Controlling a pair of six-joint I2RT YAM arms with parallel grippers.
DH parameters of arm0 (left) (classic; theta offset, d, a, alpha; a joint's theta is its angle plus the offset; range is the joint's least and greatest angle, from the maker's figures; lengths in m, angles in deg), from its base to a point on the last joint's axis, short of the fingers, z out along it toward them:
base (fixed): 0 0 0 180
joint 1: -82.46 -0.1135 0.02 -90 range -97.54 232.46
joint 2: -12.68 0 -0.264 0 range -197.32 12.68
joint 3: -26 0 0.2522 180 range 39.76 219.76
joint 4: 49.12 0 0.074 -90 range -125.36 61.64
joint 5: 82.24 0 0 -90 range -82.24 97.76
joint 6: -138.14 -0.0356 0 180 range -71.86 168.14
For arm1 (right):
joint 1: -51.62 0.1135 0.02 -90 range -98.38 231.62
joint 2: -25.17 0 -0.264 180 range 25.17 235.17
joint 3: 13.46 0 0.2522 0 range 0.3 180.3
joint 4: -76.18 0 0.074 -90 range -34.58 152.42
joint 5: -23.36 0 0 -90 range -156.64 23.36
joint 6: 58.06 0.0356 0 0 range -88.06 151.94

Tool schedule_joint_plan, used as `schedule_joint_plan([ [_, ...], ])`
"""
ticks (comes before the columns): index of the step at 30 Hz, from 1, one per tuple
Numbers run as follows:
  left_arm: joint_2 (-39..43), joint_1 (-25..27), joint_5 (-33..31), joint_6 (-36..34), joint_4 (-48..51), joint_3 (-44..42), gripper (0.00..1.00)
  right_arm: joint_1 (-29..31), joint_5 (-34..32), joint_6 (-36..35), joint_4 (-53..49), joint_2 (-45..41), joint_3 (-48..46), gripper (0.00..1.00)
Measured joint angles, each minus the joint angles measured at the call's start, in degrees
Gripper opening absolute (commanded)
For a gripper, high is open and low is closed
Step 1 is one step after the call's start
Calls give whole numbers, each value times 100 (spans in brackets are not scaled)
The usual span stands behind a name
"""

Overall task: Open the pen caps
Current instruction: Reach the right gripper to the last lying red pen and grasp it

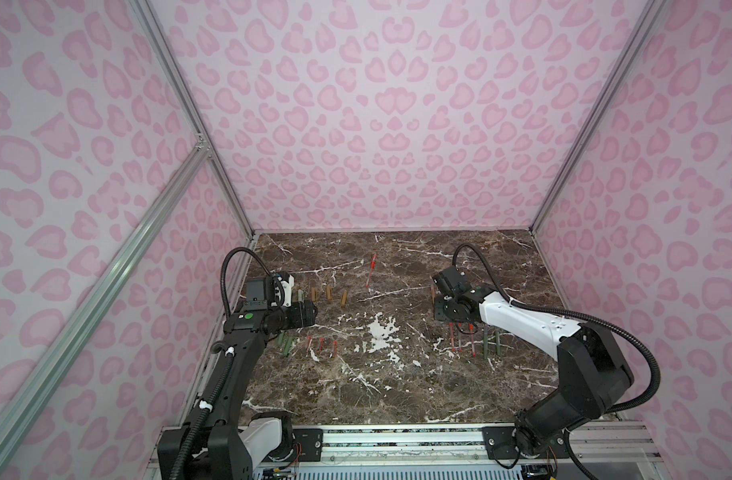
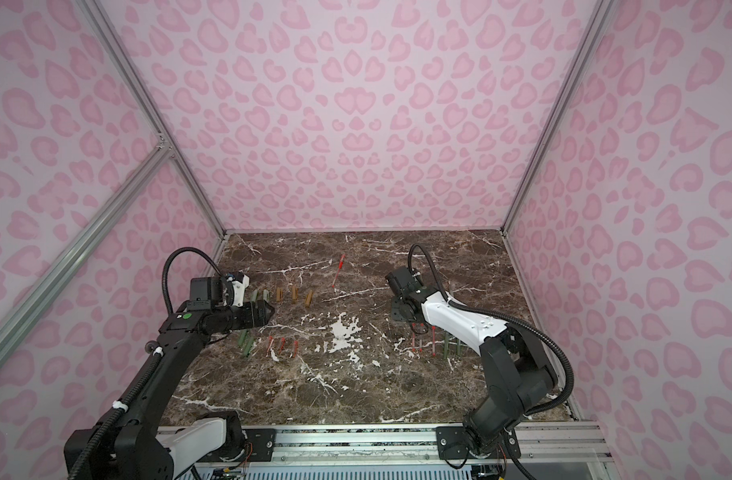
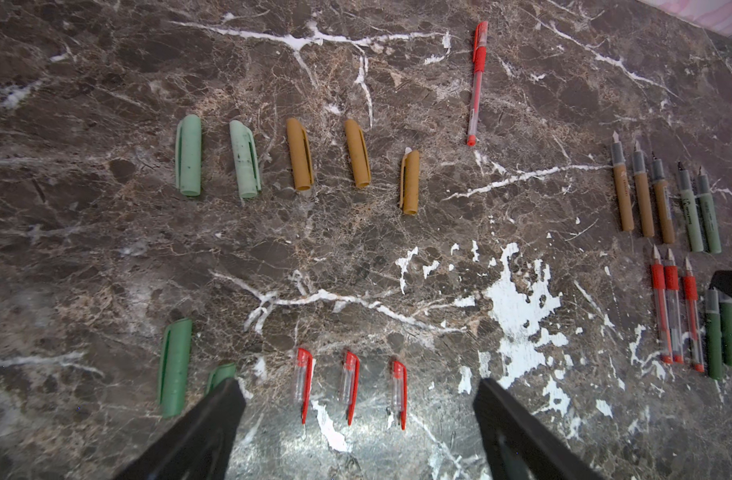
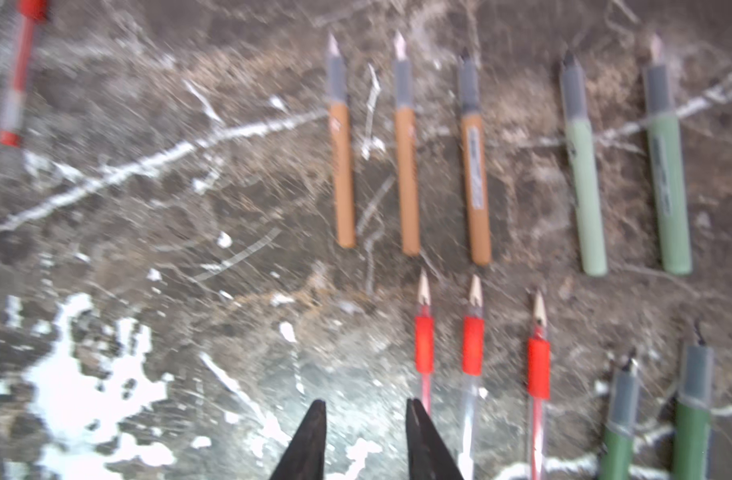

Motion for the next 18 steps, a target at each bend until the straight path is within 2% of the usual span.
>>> schedule_joint_plan([
  [4,63,-4,26,0,-37,0,100,105,57,-92,-66,828,994,43],
  [9,129,-4,28,0,-39,2,98,284,162,-166,-146,2076,2726,54],
  [14,162,-7,46,-2,-70,2,98,404,289,-210,-424,3499,4688,56],
  [18,173,-7,70,-2,-74,2,98,442,323,-205,-802,4669,6358,53],
])
